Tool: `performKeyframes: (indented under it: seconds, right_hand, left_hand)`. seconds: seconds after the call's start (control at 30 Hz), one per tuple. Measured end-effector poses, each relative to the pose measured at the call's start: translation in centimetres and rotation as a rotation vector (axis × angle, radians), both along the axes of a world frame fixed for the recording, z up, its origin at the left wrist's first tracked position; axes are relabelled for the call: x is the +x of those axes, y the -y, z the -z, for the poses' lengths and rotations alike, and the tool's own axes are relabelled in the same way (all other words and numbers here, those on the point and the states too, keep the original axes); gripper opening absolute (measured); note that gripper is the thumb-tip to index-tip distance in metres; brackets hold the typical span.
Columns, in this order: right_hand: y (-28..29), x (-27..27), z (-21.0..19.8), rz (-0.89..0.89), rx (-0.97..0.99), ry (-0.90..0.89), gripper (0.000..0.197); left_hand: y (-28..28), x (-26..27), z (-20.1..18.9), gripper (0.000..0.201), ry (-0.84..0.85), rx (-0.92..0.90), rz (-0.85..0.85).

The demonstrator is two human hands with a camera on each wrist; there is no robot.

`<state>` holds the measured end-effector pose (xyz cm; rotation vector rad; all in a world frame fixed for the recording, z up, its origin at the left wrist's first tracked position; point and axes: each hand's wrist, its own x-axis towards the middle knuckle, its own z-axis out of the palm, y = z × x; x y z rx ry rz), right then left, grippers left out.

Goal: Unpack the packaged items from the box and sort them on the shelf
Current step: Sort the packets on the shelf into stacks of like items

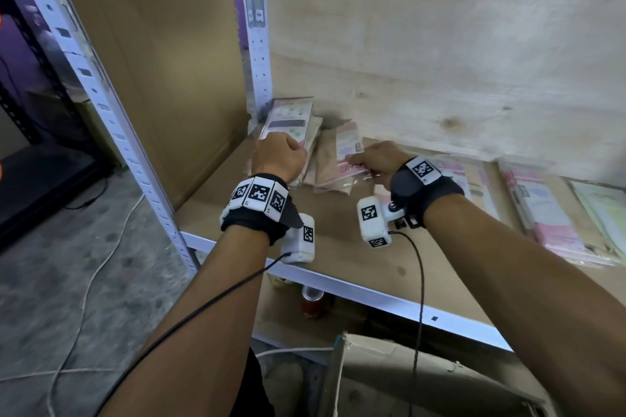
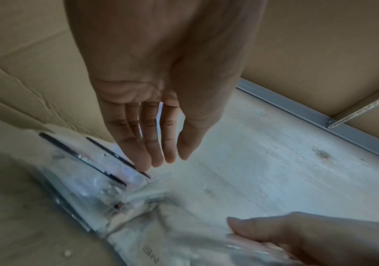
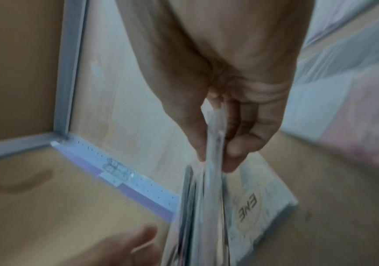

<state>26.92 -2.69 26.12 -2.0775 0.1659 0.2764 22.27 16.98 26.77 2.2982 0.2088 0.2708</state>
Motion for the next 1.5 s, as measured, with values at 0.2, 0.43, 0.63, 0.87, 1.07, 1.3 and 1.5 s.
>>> performKeyframes:
  seconds: [0.2, 0.43, 0.63, 0.87, 1.07, 1.3, 1.5]
  right_hand:
    - [8.0, -5.3, -1.4, -0.049, 0.337, -0.003, 0.006]
    - [15.3, -10.3, -0.1, -0.189, 0.129, -0.058, 0.024]
    - [19.5, -13.4, 0.7, -0.173, 0.174, -0.092, 0.044]
    - [23.5, -14.8, 1.8, -0.074, 0.313, -0.049, 0.056]
    - [26.2, -15.2, 3.7, 0.133, 0.660, 0.036, 0.030]
    - [26.3, -14.1, 3.4, 0.289, 0.714, 0.137, 0.026]
    - [25.2, -13.2, 3.7, 0.600, 0.333, 0.231, 0.045]
  left_hand:
    - [1.9, 0.0, 1.1, 0.036, 0.020, -0.083, 0.052]
    - [6.1, -0.4, 0.9, 0.047, 0.031, -0.163, 0.239]
    - [9.3, -0.9, 1.4, 0.029, -0.144, -0.105, 0.468]
    - [12.9, -1.5, 1.6, 0.017, -0.192, -0.338, 0.519]
    - [15.0, -0.8, 1.7, 0.029, -0.213, -0.579, 0.392]
    - [16.9, 0.0, 2.1, 0.023, -0.174, -0.692, 0.173]
    - [19.5, 0.3, 2.3, 0.025, -0.032, -0.662, 0.166]
